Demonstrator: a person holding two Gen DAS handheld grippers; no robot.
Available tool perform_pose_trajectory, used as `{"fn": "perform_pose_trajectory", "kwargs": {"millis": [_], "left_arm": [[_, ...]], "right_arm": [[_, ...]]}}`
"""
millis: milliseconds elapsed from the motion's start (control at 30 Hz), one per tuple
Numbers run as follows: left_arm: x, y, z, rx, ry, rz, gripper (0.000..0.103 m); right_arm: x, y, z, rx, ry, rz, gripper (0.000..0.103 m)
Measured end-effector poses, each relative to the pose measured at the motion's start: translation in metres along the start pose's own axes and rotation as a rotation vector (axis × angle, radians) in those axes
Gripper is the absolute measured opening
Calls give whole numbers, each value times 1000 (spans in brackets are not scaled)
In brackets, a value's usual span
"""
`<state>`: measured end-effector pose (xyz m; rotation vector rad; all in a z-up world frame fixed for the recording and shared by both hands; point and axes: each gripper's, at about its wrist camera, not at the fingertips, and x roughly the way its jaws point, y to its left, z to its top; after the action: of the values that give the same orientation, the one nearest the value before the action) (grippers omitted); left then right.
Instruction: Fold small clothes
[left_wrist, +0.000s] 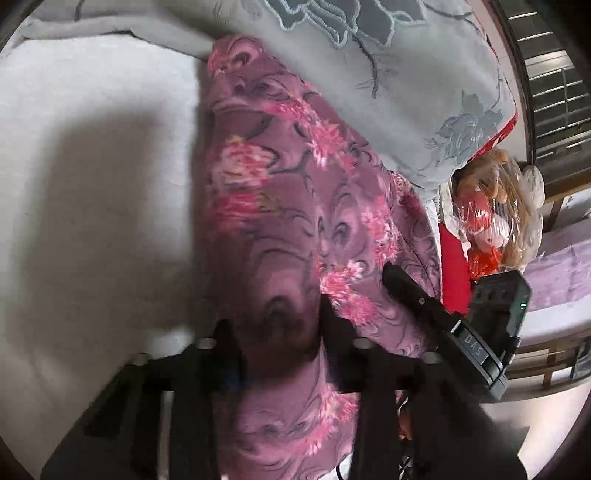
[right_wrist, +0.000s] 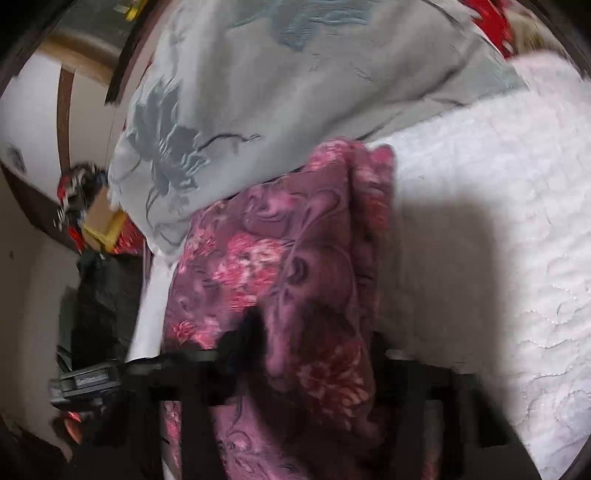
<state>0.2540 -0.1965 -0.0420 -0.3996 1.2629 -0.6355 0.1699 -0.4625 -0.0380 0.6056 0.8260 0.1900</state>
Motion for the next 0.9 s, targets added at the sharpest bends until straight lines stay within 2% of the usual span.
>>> {"fn": "perform_pose_trajectory", "kwargs": {"millis": [67,200,400,500,567,600,633,700,733,800,867,900], "left_arm": [[-11,-1,-3,5,-19,-2,24],[-33,-10,-18,47,-49,32,24],[-83,-1,-63,69,-72,9,24],[-93,23,-90,34,-59,7,26],[-87,45,-107,3,-18,34,26],[-79,55,-113,-5,10,79,30],[-74,67,-119,-18,30,121,37],[-81,81,-125,-63,24,58,38],[-89,83,-126,-74,5,42,36],[-106,72,-122,-30,-69,56,35],[-115,53,-115,34,-130,77,38],[-115,42,-110,65,-150,89,43]], "right_arm": [[-9,14,-5,-39,-29,-34,28],[-26,36,-20,-56,-52,-48,27],[-55,66,-61,-40,-57,54,28],[-53,72,-96,-14,-21,90,29],[-38,69,-121,-3,48,54,33],[-28,66,-132,-4,91,9,34],[-28,62,-140,4,78,-7,42],[-40,55,-140,52,56,0,45],[-51,53,-135,72,23,-23,47],[-70,54,-124,78,-67,-62,48],[-79,68,-111,24,-148,-36,48],[-79,77,-105,-21,-167,-30,48]]}}
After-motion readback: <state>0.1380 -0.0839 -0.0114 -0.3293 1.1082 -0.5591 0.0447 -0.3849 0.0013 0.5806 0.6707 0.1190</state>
